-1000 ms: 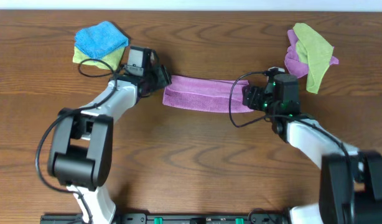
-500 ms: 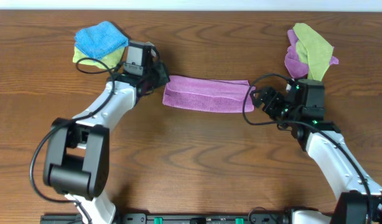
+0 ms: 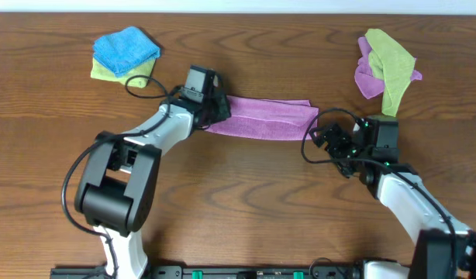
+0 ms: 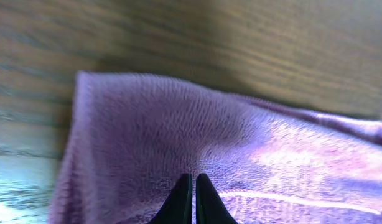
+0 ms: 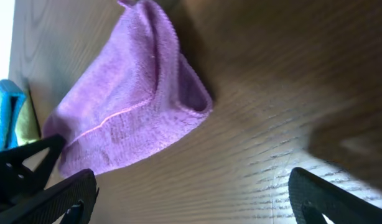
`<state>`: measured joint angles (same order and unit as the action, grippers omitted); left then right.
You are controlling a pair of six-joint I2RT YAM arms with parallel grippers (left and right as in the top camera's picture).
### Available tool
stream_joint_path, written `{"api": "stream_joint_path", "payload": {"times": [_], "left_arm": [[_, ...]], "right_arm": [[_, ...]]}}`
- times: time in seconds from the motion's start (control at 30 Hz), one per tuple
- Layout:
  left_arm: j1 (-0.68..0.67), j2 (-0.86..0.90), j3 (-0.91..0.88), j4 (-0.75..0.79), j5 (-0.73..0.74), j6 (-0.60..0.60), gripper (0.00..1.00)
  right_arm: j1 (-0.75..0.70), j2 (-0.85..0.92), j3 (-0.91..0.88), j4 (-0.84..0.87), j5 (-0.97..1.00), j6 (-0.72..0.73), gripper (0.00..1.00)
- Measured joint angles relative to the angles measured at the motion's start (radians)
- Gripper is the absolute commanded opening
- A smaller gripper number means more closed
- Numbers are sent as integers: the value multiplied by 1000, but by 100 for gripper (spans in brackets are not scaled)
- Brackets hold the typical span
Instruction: Fold the cloth
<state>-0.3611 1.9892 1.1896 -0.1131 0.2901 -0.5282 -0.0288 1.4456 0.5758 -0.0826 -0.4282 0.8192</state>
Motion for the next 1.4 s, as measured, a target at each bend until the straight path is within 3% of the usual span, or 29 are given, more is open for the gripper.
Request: {"api": "stream_joint_path", "payload": {"times": [0.43, 0.83, 1.0, 1.2, 1.4], "left_arm": [[-8, 38, 5, 5, -21, 0, 6], [-8, 38, 16, -30, -20, 0, 6], [-8, 38, 21, -48, -20, 0, 6], [-8, 38, 28, -67, -20, 0, 6], [-8, 38, 29, -68, -19, 0, 6]], "right_arm": [[71, 175, 0, 297, -20, 94, 96], [187, 380, 32, 657, 65, 138, 76], [211, 435, 35, 745, 133, 142, 51], [216, 473, 18, 799, 220, 144, 1], [205, 483, 3, 843, 193, 119, 1]]}}
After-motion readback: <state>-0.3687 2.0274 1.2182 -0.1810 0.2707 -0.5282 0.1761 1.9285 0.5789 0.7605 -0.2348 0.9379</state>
